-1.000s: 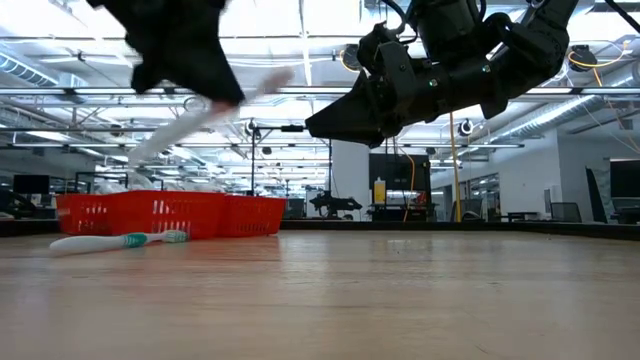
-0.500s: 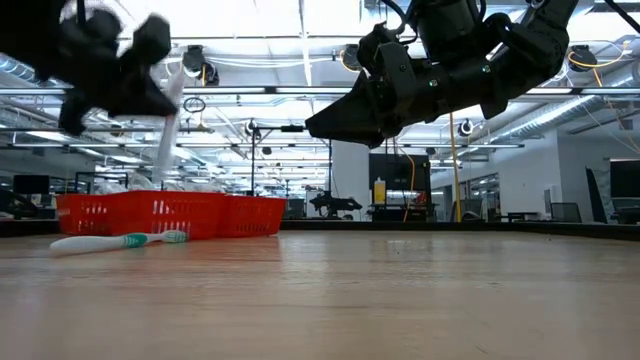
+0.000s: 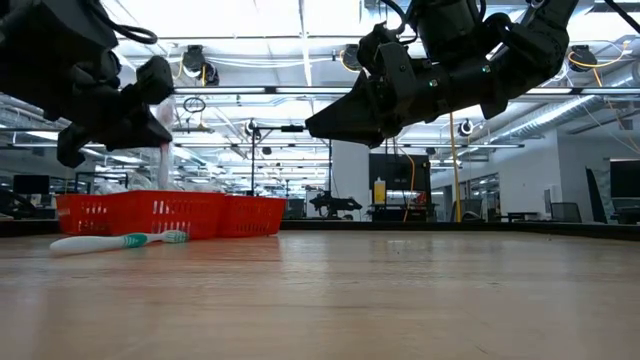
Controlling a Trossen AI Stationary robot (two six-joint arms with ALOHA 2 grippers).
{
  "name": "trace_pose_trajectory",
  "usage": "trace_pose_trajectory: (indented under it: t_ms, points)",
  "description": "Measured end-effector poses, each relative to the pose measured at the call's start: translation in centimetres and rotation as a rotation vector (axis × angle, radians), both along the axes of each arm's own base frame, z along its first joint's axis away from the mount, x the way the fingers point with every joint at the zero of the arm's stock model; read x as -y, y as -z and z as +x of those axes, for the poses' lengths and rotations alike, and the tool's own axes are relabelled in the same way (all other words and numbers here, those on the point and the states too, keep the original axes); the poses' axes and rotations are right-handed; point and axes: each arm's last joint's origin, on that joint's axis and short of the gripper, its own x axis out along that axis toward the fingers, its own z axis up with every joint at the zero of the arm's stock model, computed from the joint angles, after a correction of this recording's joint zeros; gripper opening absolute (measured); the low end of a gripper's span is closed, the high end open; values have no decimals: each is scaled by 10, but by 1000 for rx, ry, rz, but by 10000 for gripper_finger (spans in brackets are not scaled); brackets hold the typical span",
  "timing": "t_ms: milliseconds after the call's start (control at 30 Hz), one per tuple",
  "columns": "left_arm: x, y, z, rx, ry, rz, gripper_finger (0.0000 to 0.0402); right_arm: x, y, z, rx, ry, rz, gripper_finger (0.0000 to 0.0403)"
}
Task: Pick & Place Travel size toiletries
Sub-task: Put the orange toothbrush into the verical left red bin, then put the green toothbrush into the vertical left red bin
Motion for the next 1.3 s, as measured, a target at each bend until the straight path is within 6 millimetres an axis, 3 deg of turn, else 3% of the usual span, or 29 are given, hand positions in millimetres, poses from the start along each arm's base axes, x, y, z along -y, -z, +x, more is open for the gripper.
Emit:
trace_pose_trajectory:
  t_ms: [500, 733, 867, 1100, 1167, 1300]
  points:
    - [-5, 1, 1, -18, -12, -33, 204, 0, 0, 0, 0, 0, -2, 116]
    - [-1, -8, 1, -39, 35, -29, 250, 0, 0, 0, -1, 0, -2, 116]
    - [12, -34, 13, -187, 210, -1, 254, 0, 0, 0, -5, 1, -3, 116]
    - [46, -92, 42, -308, 746, 109, 255, 2, 1, 0, -15, 53, -16, 116]
    - [52, -94, 47, -328, 863, 89, 255, 2, 2, 0, -18, 53, -15, 116]
    - [59, -78, 51, -395, 998, -35, 255, 2, 2, -1, -21, 51, -14, 116]
